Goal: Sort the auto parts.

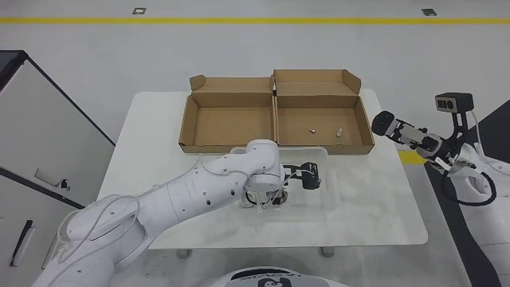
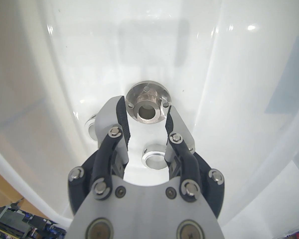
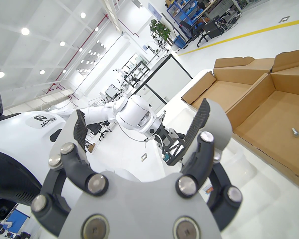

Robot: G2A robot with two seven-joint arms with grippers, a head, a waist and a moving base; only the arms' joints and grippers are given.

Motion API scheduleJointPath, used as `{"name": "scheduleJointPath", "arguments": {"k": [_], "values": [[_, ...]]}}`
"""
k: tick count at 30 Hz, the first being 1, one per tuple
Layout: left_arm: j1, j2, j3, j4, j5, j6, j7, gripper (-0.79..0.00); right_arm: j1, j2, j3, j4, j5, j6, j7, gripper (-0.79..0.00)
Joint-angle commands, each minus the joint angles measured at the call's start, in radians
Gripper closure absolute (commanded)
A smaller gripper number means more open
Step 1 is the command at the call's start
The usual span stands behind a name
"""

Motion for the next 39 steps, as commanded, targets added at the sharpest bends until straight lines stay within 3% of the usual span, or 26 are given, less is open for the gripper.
{"name": "scheduleJointPath", "arguments": {"k": [1,16,23,39], "values": [[0.0,-0.002,-0.001,0.005,0.002,0.0,0.001,-0.345,0.0,0.0,0.0,0.0,0.0,0.0,0.0,-0.785],[0.013,-0.014,-0.008,0.028,0.009,-0.007,0.006,-0.336,0.0,0.0,0.0,0.0,0.0,0.0,0.0,-0.785],[0.02,-0.019,-0.012,0.034,0.016,-0.009,0.009,-0.283,0.0,0.0,0.0,0.0,0.0,0.0,0.0,-0.785],[0.029,-0.027,-0.021,0.043,0.027,-0.017,0.009,-0.339,0.0,0.0,0.0,0.0,0.0,0.0,0.0,-0.785]]}}
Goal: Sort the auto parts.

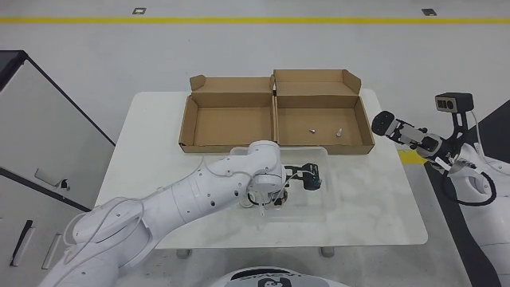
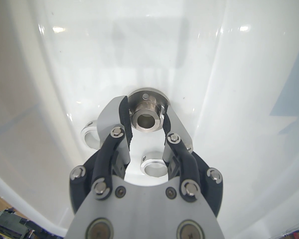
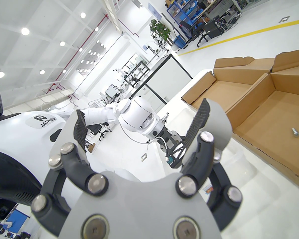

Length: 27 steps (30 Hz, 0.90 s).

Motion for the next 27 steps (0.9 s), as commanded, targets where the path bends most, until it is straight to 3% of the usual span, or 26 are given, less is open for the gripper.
{"name": "scheduleJointPath", "arguments": {"k": [1,5,10,19,27], "values": [[0.001,-0.001,-0.001,0.003,0.0,0.001,0.0,-0.336,0.0,0.0,0.0,0.0,0.0,0.0,0.0,-0.785],[0.002,-0.005,-0.002,0.007,-0.001,-0.001,-0.002,-0.317,0.0,0.0,0.0,0.0,0.0,0.0,0.0,-0.785],[0.004,-0.009,-0.002,0.016,0.0,-0.001,-0.004,0.0,0.0,0.0,0.0,0.0,0.0,0.0,0.0,-0.785],[0.005,-0.008,-0.02,0.0,0.013,-0.005,0.011,0.0,0.0,0.0,0.0,0.0,0.0,0.0,0.0,-0.785],[0.006,0.025,-0.075,-0.112,0.034,-0.052,-0.008,0.0,0.0,0.0,0.0,0.0,0.0,0.0,0.0,-0.785]]}}
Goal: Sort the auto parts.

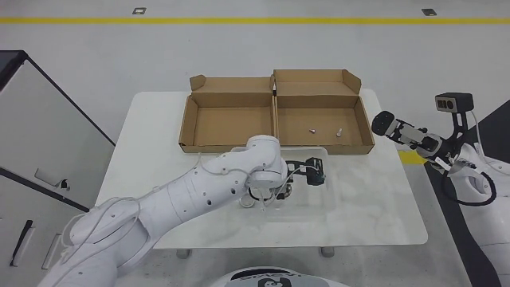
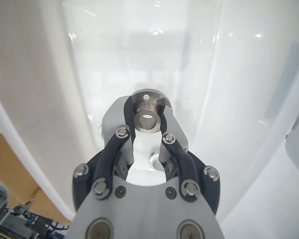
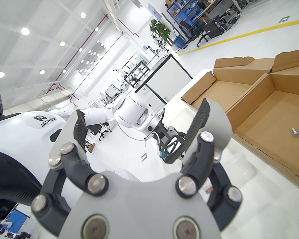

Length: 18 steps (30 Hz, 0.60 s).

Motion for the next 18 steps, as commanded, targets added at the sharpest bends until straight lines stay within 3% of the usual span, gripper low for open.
{"name": "scheduleJointPath", "arguments": {"k": [1,12,18], "values": [[0.007,0.012,-0.016,-0.041,0.012,-0.015,0.003,0.0,0.0,0.0,0.0,0.0,0.0,0.0,0.0,-0.785],[0.082,0.103,-0.107,-0.26,0.155,-0.094,0.069,0.0,0.0,0.0,0.0,0.0,0.0,0.0,0.0,-0.785],[0.133,0.167,-0.186,-0.342,0.188,-0.149,0.124,0.0,0.0,0.0,0.0,0.0,0.0,0.0,0.0,-0.785]]}}
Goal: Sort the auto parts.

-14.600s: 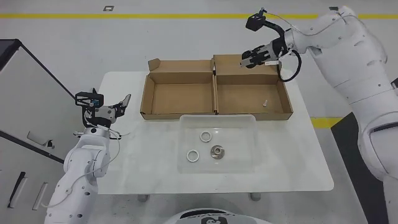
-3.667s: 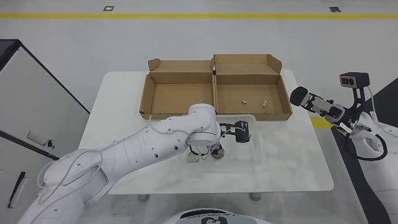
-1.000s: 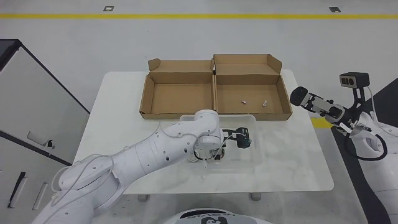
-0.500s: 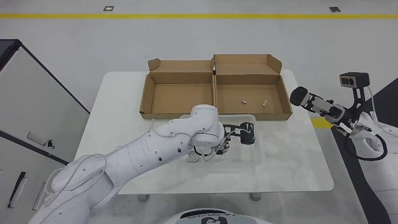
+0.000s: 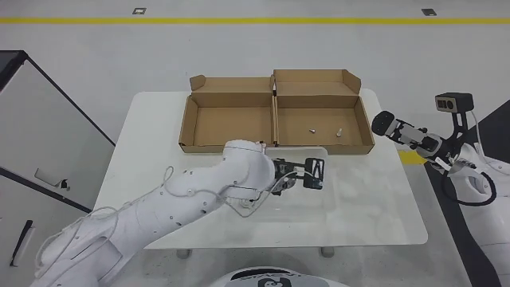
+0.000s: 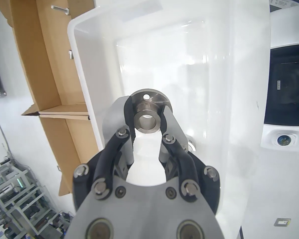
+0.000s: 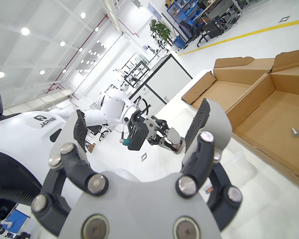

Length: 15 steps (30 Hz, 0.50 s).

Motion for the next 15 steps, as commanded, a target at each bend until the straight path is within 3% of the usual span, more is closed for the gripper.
{"name": "scheduleJointPath", "arguments": {"k": [1,9,15], "values": [[0.017,0.023,-0.042,-0.02,-0.01,-0.018,0.018,0.0,0.0,0.0,0.0,0.0,0.0,0.0,0.0,-0.785],[0.123,0.128,-0.26,-0.104,-0.129,-0.16,0.16,0.0,0.0,0.0,0.0,0.0,0.0,0.0,0.0,-0.785],[0.164,0.189,-0.398,-0.12,-0.244,-0.25,0.251,0.0,0.0,0.0,0.0,0.0,0.0,0.0,0.0,-0.785]]}}
